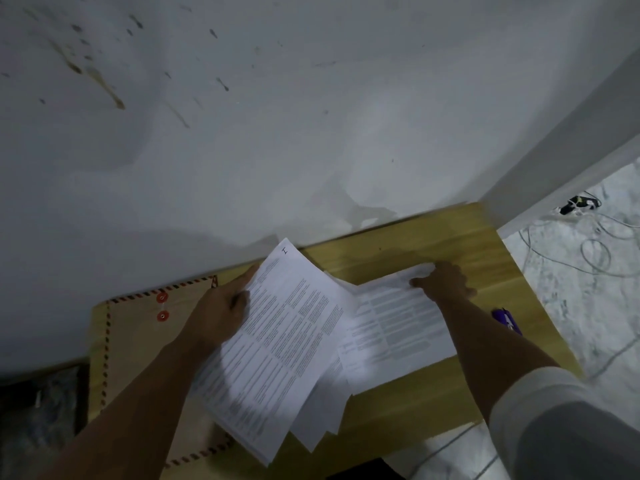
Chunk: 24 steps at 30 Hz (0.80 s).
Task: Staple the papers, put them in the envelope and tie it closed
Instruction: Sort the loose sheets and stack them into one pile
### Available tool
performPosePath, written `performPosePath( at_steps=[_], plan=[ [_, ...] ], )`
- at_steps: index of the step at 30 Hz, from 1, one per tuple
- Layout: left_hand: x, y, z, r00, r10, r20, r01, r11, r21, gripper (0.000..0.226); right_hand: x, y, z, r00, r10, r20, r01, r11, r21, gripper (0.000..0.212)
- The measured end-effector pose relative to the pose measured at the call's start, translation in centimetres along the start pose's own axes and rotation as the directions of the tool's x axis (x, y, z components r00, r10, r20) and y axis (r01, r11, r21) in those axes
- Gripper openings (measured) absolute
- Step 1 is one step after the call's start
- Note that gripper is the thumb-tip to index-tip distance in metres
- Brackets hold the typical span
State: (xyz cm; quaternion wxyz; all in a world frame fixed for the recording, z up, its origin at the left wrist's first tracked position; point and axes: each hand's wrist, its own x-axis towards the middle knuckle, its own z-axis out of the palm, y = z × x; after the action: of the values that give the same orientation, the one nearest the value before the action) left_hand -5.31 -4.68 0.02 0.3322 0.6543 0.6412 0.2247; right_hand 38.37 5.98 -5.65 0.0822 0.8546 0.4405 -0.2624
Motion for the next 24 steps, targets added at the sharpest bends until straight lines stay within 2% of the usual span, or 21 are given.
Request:
performPosePath(
  at_steps=[3,7,11,14,17,24],
  plan=[
    [-0.6,1.0,-0.8,1.000,-0.016,0.009,0.017,0.999,-0.039,0.056,-1.2,0.5,-0.9,0.995,-0.083,-0.051,0.088,0.992,0.095,0.046],
    [-1.7,3.5,-3.5,1.000,0.018,-0.024,-0.018,0.999,-0.027,0.057,-3.4,0.9,-4.5,0.942,-0.330,-0.065,0.335,0.908,0.251,0.030],
    [-3.1,6.5,-7.1,0.998,0.025,-0.065,-0.020,0.997,0.073,0.055,-8.4,-0.1,-11.8,0.864,-0.479,-0.152,0.496,0.761,0.418,0.045],
    [-5.1,9.5,-9.8,0.988,0.099,-0.117,-0.094,0.995,0.043,0.042,-13.5,-1.4,-17.5,0.819,-0.534,-0.210,0.561,0.670,0.485,0.014],
    [-7.5,12.6,-12.4,0.974,0.160,-0.160,-0.160,0.987,0.009,0.032,-18.2,-2.9,-21.7,0.764,-0.602,-0.232,0.622,0.591,0.513,0.021],
    [-11.9,18.8,-16.8,0.923,0.307,-0.231,-0.300,0.952,0.068,0.022,-30.9,-6.9,-26.0,0.625,-0.734,-0.265,0.723,0.415,0.552,0.017]
  ],
)
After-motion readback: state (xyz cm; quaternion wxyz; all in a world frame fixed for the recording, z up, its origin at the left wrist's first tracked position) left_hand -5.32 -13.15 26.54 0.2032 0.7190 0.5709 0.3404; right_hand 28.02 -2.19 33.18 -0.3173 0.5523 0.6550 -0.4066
